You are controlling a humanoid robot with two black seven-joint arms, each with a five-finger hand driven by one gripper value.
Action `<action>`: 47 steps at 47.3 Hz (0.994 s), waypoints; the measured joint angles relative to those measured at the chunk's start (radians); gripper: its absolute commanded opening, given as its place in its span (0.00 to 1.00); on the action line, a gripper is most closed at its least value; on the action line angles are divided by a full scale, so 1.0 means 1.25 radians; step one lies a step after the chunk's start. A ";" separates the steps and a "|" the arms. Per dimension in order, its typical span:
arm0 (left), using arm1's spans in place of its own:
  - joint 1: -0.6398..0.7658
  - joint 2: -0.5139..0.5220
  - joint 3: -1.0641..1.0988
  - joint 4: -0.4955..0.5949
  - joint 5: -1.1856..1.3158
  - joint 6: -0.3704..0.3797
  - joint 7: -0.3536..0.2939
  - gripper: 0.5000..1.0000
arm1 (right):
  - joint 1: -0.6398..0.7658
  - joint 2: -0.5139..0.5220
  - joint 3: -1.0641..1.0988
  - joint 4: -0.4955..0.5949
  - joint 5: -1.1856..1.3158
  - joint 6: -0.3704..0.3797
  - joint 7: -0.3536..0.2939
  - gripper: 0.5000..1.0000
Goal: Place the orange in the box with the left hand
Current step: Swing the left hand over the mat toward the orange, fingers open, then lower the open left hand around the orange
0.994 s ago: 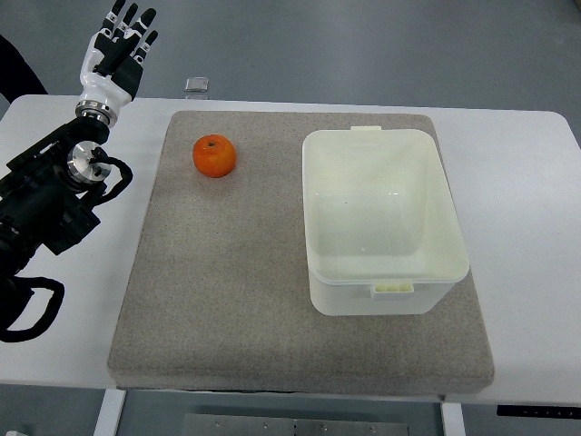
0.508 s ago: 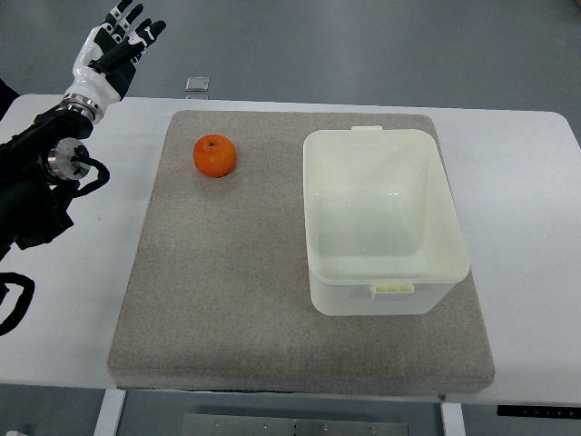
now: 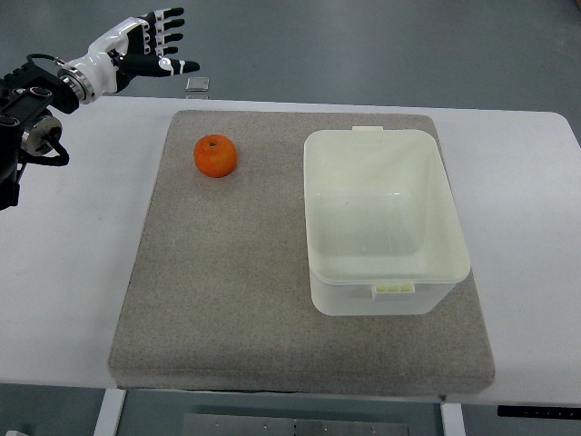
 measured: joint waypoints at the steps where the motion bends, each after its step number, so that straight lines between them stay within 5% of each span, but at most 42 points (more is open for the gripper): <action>1: -0.006 0.001 0.009 0.000 0.035 -0.008 -0.002 0.98 | 0.000 0.000 0.000 0.000 0.000 0.000 0.000 0.85; 7: -0.036 0.024 0.018 -0.008 0.193 -0.067 -0.032 0.95 | 0.000 0.000 0.000 0.000 0.000 0.000 0.000 0.85; 14: -0.072 0.043 0.019 -0.039 0.336 -0.097 -0.131 0.95 | 0.000 0.000 0.000 0.000 0.000 0.000 0.000 0.85; 28: -0.113 0.068 0.027 -0.073 0.577 -0.093 -0.140 0.95 | 0.000 0.000 0.000 0.000 0.000 0.000 0.000 0.85; 41: -0.126 0.071 0.093 -0.134 0.738 0.101 -0.140 0.95 | 0.000 0.000 0.000 0.000 0.000 0.000 0.000 0.85; 47: -0.138 0.076 0.115 -0.168 0.744 0.142 -0.140 0.95 | 0.000 0.000 0.000 0.000 0.000 0.000 0.000 0.85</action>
